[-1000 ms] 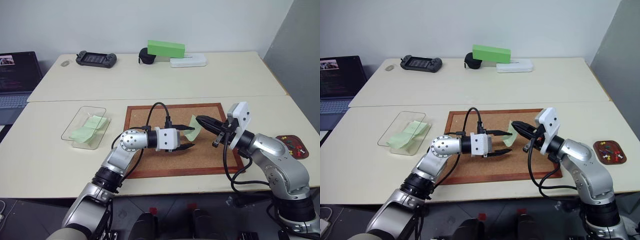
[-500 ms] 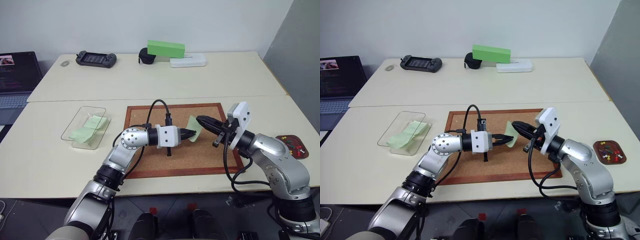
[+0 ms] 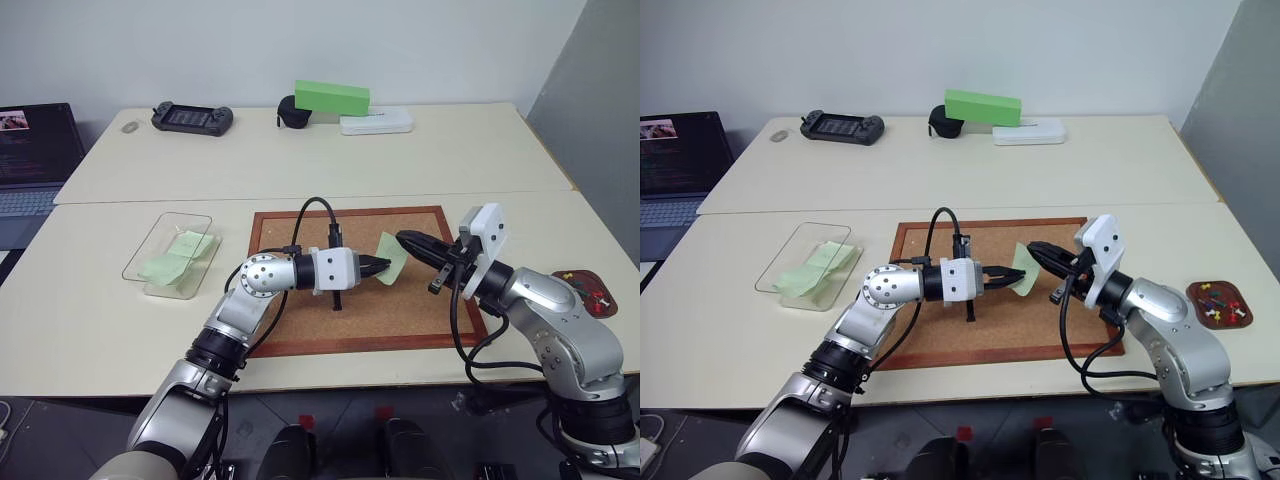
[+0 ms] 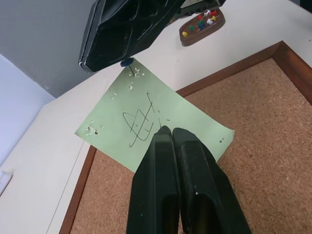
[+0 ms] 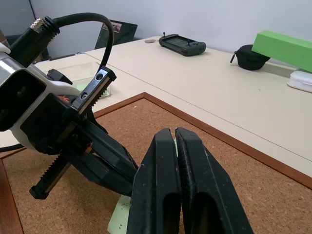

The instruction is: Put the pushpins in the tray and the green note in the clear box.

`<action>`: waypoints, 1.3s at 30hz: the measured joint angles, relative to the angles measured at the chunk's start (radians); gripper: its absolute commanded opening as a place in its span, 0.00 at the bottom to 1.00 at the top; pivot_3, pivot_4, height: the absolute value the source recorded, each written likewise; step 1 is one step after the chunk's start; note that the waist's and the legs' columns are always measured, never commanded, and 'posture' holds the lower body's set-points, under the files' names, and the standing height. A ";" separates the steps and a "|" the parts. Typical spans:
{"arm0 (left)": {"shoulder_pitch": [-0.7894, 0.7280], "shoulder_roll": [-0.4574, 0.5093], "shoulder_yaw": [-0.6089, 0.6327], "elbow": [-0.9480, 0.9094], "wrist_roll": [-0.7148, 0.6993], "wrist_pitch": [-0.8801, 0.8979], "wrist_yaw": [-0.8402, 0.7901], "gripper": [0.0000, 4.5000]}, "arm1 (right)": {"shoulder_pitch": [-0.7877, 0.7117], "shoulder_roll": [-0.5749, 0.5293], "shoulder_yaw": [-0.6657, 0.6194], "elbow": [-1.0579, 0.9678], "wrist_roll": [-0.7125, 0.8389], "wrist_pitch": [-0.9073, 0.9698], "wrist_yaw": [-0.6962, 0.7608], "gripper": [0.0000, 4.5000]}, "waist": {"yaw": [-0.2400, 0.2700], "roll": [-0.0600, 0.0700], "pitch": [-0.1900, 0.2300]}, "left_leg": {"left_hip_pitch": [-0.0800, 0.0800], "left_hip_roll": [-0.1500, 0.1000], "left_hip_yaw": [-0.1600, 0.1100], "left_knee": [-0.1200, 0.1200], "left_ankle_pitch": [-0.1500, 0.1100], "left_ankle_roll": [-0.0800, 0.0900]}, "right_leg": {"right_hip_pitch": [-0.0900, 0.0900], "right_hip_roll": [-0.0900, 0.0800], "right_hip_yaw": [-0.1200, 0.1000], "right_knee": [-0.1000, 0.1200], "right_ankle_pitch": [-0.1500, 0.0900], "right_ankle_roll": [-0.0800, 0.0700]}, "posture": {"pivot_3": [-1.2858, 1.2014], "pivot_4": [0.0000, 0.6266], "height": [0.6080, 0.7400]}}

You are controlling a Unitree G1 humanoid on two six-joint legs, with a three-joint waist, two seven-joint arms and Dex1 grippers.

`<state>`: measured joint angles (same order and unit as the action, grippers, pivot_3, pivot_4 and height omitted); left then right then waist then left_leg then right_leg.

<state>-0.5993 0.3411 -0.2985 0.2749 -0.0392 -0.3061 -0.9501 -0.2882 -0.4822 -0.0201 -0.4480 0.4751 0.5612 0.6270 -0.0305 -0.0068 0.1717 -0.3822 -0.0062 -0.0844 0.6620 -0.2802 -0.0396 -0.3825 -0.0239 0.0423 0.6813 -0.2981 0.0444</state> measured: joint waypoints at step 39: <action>-0.101 0.075 0.146 -0.149 -0.616 1.171 -0.264 0.69 | -0.006 -0.099 0.044 -0.104 0.020 -0.073 0.142 0.00 | -0.002 0.000 0.000 | -0.001 0.000 0.000 0.000 0.000 0.000 | -0.001 0.000 0.000 0.000 0.000 0.000 | 0.52 0.24 1.00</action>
<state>-0.7005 0.4157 -0.1529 0.1264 -0.6554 0.8653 -1.2139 -0.2946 -0.5817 0.0237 -0.5523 0.4948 0.4885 0.7695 -0.0323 -0.0072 0.1720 -0.3834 -0.0058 -0.0848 0.6619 -0.2801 -0.0398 -0.3840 -0.0234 0.0420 0.6814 -0.2981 0.0444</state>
